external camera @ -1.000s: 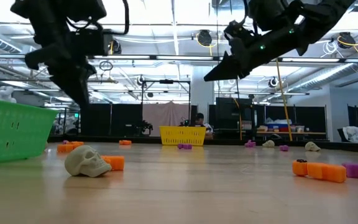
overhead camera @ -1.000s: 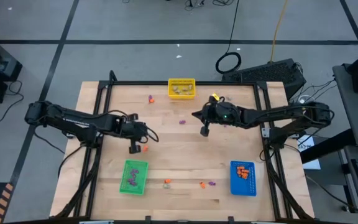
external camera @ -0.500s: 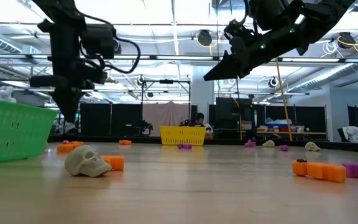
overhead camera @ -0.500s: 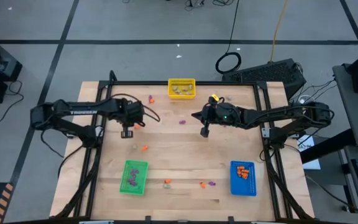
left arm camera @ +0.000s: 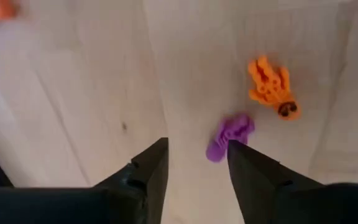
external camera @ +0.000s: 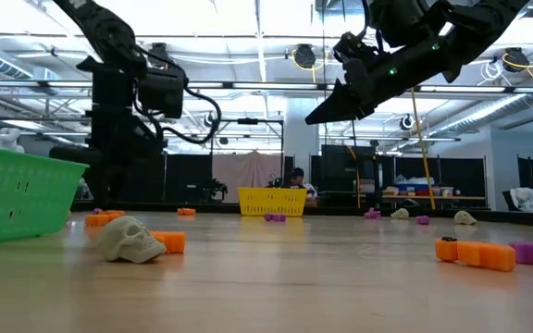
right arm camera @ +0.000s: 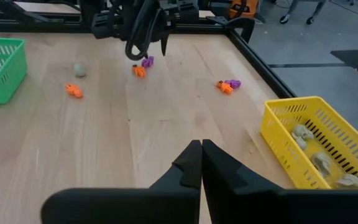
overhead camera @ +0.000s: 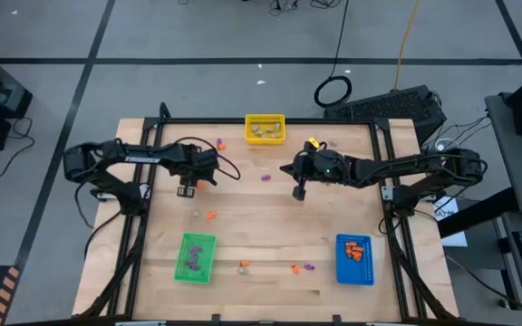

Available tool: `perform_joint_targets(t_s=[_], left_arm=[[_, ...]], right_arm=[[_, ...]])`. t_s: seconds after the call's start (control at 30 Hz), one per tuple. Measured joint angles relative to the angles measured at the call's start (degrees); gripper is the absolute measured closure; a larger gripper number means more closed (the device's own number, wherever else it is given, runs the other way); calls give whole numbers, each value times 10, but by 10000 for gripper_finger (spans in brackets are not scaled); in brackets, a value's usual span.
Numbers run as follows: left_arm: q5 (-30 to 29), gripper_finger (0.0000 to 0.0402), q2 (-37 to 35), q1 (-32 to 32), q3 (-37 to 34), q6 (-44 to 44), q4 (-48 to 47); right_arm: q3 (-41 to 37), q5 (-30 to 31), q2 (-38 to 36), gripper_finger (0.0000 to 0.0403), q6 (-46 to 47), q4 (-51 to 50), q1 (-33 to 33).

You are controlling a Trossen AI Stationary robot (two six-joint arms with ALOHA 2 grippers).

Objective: Sort Halloween decoration
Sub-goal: Put the purple skeleton toy into the green bin

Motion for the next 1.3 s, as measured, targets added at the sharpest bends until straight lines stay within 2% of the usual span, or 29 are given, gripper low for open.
perform_joint_targets(t_s=[0.17,0.5,0.87,1.03,1.3], left_arm=[[11,235,27,-1,1,47,21],[10,238,55,0,3,49,12],[11,269,59,-15,40,45,-77],[44,269,59,-17,36,27,-104],[37,269,57,-17,14,19,-64]], right_arm=[[0,0,0,403,0,-2,0],[0,0,0,403,0,-2,0],[0,0,0,403,0,-3,0],[0,0,0,403,0,-5,0],[0,0,0,403,0,-7,0]])
